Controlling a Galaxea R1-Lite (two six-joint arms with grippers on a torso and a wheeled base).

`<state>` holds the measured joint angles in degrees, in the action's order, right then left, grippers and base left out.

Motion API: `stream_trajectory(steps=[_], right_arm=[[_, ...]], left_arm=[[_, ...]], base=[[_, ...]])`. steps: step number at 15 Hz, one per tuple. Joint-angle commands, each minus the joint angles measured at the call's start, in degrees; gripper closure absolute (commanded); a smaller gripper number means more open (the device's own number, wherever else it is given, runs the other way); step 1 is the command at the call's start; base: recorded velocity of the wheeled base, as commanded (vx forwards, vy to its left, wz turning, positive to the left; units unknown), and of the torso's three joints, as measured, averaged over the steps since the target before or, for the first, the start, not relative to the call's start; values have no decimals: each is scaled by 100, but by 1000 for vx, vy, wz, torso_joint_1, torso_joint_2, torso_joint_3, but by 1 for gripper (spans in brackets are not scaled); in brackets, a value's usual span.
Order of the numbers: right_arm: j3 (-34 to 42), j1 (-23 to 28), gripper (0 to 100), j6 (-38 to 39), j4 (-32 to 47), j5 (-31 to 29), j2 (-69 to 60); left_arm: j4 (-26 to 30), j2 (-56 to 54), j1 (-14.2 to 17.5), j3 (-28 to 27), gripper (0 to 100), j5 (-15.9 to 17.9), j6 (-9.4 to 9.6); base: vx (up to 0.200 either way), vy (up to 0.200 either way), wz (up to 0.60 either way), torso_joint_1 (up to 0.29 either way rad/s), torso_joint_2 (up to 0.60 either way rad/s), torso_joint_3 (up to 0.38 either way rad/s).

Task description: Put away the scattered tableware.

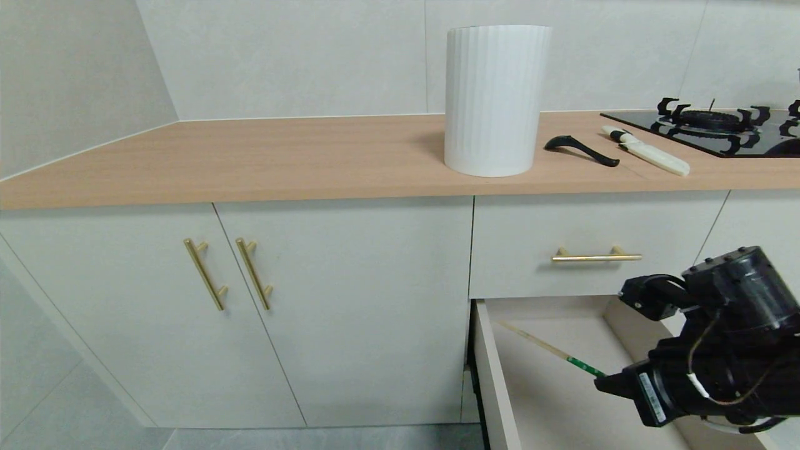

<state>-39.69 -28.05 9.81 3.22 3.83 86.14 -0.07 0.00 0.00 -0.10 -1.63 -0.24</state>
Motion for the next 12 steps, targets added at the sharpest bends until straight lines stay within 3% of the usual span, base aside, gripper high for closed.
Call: stream_trajectory(steps=[1, 5, 8, 12], right_arm=[[-329, 45, 100, 486, -137, -75, 1142], [-320, 107, 100, 1207, -1517, -603, 2285], [-320, 116, 100, 1269, -1684, -629, 2698], [-337, 124, 100, 1269, -1965, -1165, 3480]], left_arm=[[-1, 0, 0, 1, 0, -4, -2], [-1, 0, 0, 1, 0, -4, -2], [-1, 9, 0, 1, 0, -4, -2], [-1, 0, 0, 1, 0, -4, -2]], base=[[0, 0, 0, 0, 0, 0], [0, 0, 0, 0, 0, 0], [0, 0, 0, 0, 0, 0], [0, 0, 0, 0, 0, 0]])
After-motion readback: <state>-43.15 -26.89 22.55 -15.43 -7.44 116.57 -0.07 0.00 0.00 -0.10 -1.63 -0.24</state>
